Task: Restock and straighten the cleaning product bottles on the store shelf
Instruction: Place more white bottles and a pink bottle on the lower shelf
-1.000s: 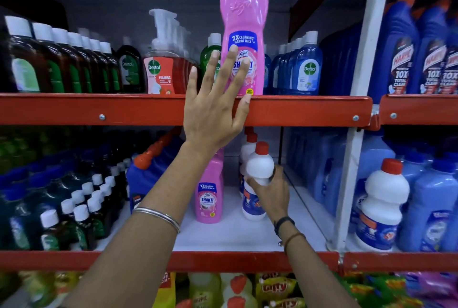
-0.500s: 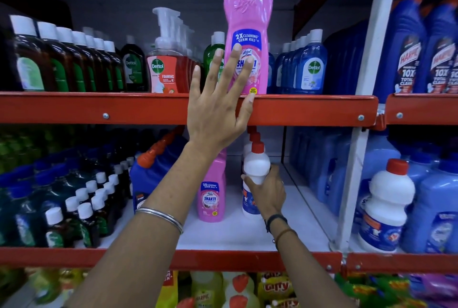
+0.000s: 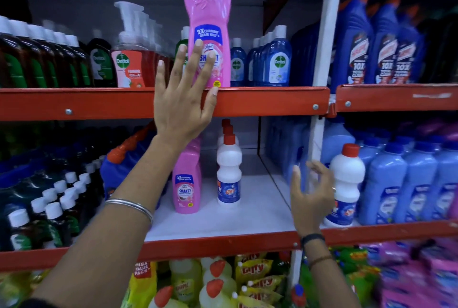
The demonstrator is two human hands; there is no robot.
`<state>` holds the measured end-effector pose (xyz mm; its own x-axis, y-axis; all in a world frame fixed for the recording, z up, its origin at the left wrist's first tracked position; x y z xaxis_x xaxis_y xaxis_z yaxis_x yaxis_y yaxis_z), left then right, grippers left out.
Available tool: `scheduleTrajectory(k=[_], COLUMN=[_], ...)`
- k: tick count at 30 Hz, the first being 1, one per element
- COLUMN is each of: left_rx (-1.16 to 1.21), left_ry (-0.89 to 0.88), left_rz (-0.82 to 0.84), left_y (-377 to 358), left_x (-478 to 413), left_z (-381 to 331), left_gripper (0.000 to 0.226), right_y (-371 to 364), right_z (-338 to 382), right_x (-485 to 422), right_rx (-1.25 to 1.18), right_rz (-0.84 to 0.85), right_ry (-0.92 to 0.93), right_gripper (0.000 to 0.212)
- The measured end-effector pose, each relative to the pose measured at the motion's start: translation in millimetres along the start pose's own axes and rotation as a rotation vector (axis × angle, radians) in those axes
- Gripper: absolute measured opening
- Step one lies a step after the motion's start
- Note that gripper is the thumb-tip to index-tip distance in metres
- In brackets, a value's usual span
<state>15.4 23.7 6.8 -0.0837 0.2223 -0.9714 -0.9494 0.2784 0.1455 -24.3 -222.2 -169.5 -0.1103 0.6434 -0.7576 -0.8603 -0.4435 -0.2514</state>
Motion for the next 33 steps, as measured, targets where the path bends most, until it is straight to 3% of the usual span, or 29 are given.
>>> scheduleTrajectory(k=[2, 4, 7, 11, 16, 26, 33], left_rx=[-0.002, -0.003, 0.002, -0.003, 0.003, -0.001, 0.003], left_ry=[0.004, 0.012, 0.021, 0.030, 0.031, 0.019, 0.021], left_rz=[0.006, 0.013, 0.026, 0.033, 0.040, 0.021, 0.005], left_y=[0.4, 0.7, 0.4, 0.6, 1.3, 0.1, 1.3], left_x=[0.2, 0.1, 0.0, 0.5, 0.7, 0.2, 0.7], left_z=[-0.7, -0.9, -1.5, -1.9, -2.0, -1.0, -1.5], left_gripper=[0.053, 0.053, 0.053, 0.053, 0.054, 0.053, 0.053], right_y=[27.2, 46.9, 58.5, 54.0, 57.8, 73.5, 47.1], right_z=[-20.6, -43.5, -68.1, -77.0, -78.5, 8.0, 54.5], right_x=[-13.5, -26.4, -43.7, -55.9, -66.7, -85.7, -44.7], right_rx=[0.094, 0.178, 0.204, 0.283, 0.406, 0.226, -0.057], right_rz=[-0.093, -0.084, 0.077, 0.307, 0.323, 0.165, 0.440], right_ry=[-0.006, -0.070, -0.192, -0.300, -0.251, -0.146, -0.228], right_gripper=[0.041, 0.050, 0.066, 0.064, 0.073, 0.076, 0.070])
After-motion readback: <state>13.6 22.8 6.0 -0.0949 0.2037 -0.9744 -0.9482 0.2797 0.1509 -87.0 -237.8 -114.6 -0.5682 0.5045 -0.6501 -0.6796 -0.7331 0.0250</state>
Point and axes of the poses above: each hand's wrist, its own x-axis away from the middle knuckle, its own y-axis out of the back of the hand, z = x × y, the point moved 3 cm from there along -x, towards the middle knuckle, and after that the axes turned 1 degree about -z, right-handed, at the moved point
